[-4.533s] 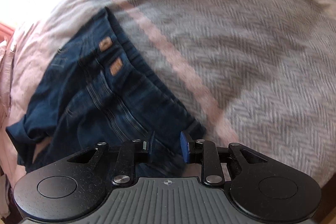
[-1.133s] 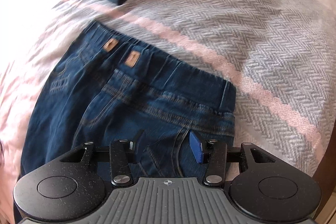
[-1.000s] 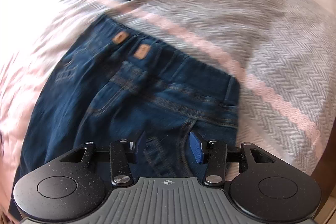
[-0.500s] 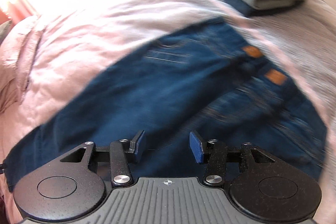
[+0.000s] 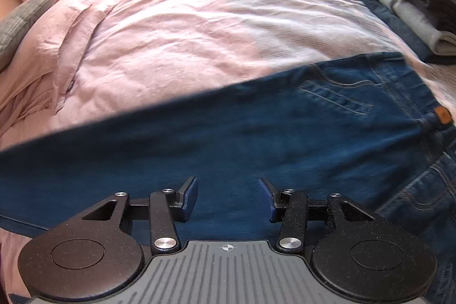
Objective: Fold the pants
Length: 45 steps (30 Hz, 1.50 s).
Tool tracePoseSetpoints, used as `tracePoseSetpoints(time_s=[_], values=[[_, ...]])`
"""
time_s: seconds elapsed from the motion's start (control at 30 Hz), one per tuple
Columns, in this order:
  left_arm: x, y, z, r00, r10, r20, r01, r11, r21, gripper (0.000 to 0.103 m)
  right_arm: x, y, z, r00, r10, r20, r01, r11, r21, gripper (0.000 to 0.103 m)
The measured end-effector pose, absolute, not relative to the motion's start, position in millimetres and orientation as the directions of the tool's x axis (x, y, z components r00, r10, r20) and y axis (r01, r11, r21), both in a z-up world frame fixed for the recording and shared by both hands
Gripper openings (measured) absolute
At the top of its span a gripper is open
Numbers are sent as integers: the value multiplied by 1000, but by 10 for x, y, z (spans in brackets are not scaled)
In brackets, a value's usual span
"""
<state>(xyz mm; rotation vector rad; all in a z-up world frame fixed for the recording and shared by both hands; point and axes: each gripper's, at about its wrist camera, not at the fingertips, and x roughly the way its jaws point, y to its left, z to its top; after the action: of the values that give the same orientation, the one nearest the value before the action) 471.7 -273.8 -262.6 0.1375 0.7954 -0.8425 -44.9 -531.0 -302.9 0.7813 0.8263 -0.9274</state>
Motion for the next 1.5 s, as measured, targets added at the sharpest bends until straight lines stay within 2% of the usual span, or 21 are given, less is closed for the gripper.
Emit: tracePoseSetpoints(time_s=[0.07,0.13,0.17,0.27,0.3,0.33,0.37,0.47,0.63,0.73,0.9,1.1,1.2,1.5], values=[[4759,-2787,-2702,421,-597,-682,733,668,-132,10,-565,-5332,-3028,341,-359,-869,910,357,210,43],[4864,-2912,-3015,428,-517,-741,708,702,-80,16,-683,-5343,-3057,324,-355,-877,923,323,210,43],[4936,-2994,-3236,430,-453,-781,685,727,-44,20,-747,-5339,-3080,313,-348,-884,929,306,209,43],[5038,-3179,-3856,514,-150,-845,596,771,225,22,-1021,-5284,-3047,295,-334,-895,939,275,207,43],[5046,-3161,-3922,522,-124,-844,581,776,245,25,-1140,-5261,-3014,287,-340,-895,942,269,200,43],[5030,-3114,-3896,531,-128,-837,560,795,233,26,-1275,-5244,-2979,271,-346,-898,947,261,185,43],[5015,-3053,-3832,533,-128,-837,528,823,210,33,-1429,-5237,-2950,254,-352,-901,954,247,172,43],[4873,-2774,-3541,504,-192,-842,469,880,79,37,-2010,-5234,-2857,206,-368,-907,973,175,150,43],[4265,-2287,-3148,441,-219,-870,415,910,-19,38,-3067,-5178,-2768,138,-406,-903,987,-23,161,43],[3715,-2024,-3005,393,-203,-897,381,924,-42,38,-3647,-5210,-2754,152,-429,-891,970,-110,219,43],[2927,-1606,-2867,364,-154,-919,279,959,-51,38,-4426,-5327,-3027,288,-440,-850,878,-232,418,44],[2221,-1192,-2769,352,-129,-927,159,984,-77,39,-4767,-5437,-3637,500,-392,-772,708,-329,625,43],[1911,-915,-2749,342,-148,-928,74,989,-131,41,-4903,-5413,-3801,560,-412,-719,626,-358,693,43],[1651,-492,-3141,350,-250,-903,-130,941,-311,43,-5041,-5471,-3814,635,-370,-679,606,-307,734,44]])
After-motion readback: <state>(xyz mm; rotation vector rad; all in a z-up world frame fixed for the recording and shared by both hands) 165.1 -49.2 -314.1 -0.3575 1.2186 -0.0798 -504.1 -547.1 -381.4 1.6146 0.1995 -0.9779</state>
